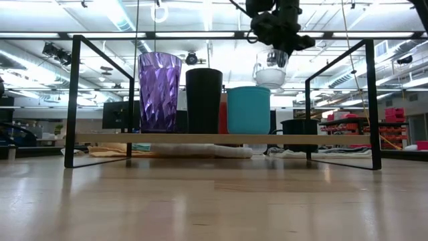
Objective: Stack small to large cups/mugs on shelf
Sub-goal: Put the top transparent mug on the shelf
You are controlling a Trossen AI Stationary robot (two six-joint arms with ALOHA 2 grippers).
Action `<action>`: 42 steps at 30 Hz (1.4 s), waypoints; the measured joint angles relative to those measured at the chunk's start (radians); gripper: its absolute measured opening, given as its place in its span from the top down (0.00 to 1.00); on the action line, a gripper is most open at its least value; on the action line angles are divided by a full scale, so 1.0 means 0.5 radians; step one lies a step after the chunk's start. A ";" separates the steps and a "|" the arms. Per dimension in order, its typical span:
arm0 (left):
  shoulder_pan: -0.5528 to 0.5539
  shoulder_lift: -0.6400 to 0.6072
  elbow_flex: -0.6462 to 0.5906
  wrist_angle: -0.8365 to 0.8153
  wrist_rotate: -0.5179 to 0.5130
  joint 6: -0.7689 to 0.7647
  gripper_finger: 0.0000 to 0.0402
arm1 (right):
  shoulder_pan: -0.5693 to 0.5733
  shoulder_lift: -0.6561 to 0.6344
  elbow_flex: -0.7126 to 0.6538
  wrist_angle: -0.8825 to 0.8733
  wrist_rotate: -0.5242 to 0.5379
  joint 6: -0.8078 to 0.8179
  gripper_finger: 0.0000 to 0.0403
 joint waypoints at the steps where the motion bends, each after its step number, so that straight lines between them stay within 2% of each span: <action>1: 0.000 0.000 0.000 0.000 0.000 0.000 0.93 | 0.019 0.000 0.000 0.000 0.006 0.006 0.99; 13: -0.001 0.000 0.000 0.000 0.000 -0.001 0.94 | 0.162 0.002 0.000 0.000 0.059 0.160 0.99; 23: 0.000 0.000 0.000 0.000 0.000 -0.002 0.94 | 0.166 0.002 -0.007 0.004 0.058 0.192 0.99; 31: 0.000 0.001 0.000 -0.002 0.000 0.029 0.92 | 0.136 -0.005 -0.219 0.001 0.063 0.190 0.99; 42: 0.000 0.001 -0.001 -0.003 0.000 0.031 0.95 | 0.207 -0.006 -0.408 0.002 0.024 0.238 0.99</action>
